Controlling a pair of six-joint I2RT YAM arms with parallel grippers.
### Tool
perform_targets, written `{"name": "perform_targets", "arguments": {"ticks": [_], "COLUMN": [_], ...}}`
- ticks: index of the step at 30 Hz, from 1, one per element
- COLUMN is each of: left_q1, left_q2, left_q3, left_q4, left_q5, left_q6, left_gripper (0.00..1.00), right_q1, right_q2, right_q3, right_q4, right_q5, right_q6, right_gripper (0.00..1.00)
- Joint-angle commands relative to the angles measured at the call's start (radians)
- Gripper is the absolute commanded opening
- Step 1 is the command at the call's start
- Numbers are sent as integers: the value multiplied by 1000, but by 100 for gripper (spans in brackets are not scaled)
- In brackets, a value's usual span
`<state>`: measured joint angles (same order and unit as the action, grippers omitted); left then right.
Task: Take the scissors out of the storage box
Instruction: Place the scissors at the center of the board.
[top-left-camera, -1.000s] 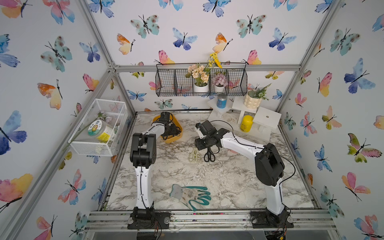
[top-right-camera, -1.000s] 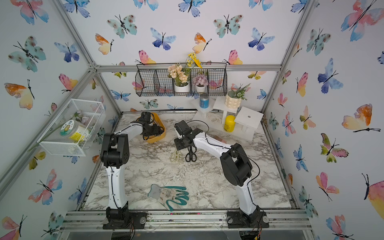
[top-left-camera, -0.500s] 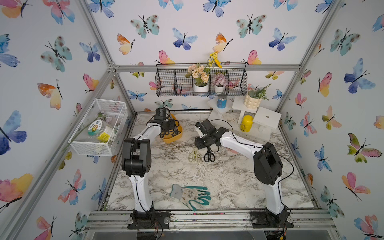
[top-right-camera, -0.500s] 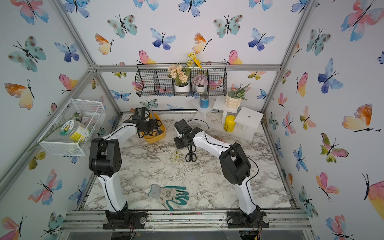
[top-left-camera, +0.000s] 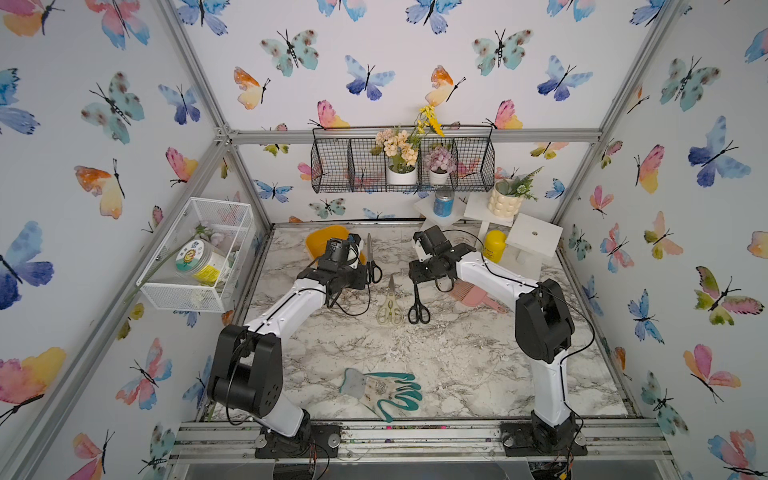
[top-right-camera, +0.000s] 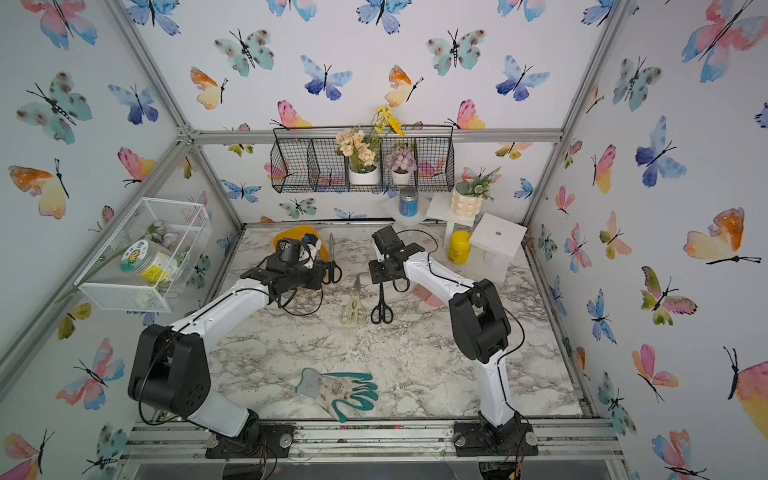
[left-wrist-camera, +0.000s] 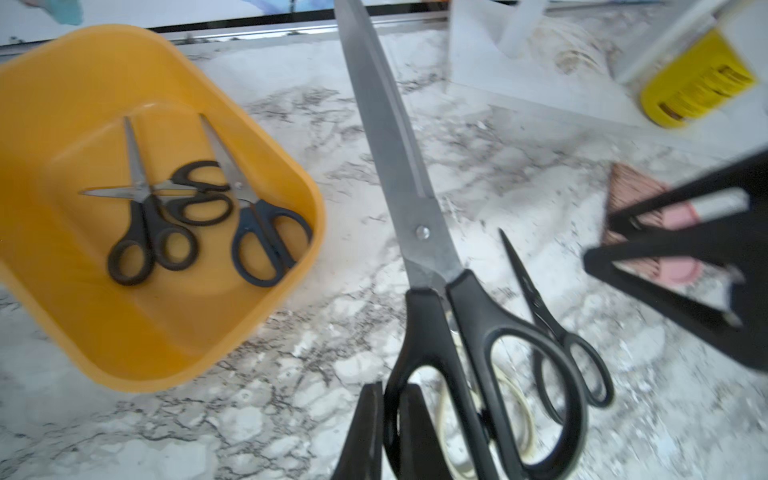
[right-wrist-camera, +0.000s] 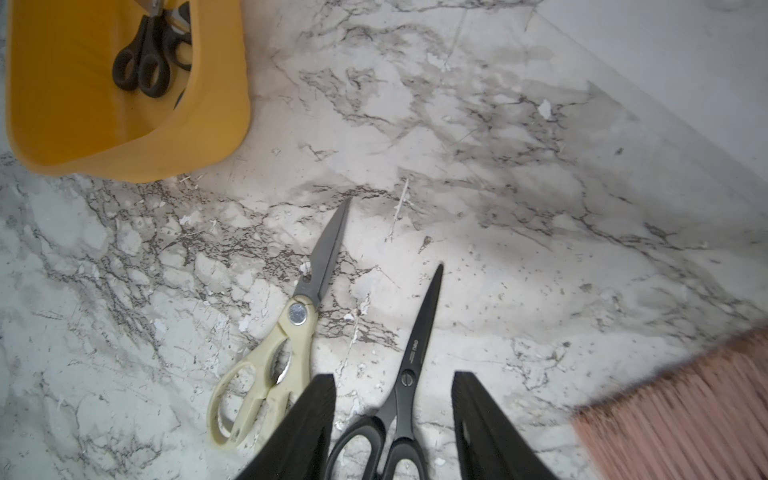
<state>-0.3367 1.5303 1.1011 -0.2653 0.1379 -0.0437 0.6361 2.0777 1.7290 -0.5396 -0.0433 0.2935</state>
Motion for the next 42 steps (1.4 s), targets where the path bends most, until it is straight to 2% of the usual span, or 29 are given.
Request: {"name": "perform_targets", "arguments": {"ticks": [1,5,12,24,42], "left_q1": [-11,-32,-73,-58,-36], "left_q2": [-44,-39,31,117,179], "left_q3": [-73,-129,-132,-151,-157], "left_q4": [-49,-72,-89,-67,-60], "left_q5": [-18,-76,-150,-182,-239], "left_q6": [25,36,16,-47,-3], "left_gripper": [0,0,0,0,0], "right_q1": [7,7,7,7,7], "right_q2": [-2,-1,-7,-37,-25], "right_q3": [5,0,-15,-63,-52], "right_q4": [-17,-6,18,35,30], "right_q5": [-23,-44,-72,-65,-81], "right_q6": [-16,-13,-2,1,-5], "right_gripper": [51,51,51,51,51]}}
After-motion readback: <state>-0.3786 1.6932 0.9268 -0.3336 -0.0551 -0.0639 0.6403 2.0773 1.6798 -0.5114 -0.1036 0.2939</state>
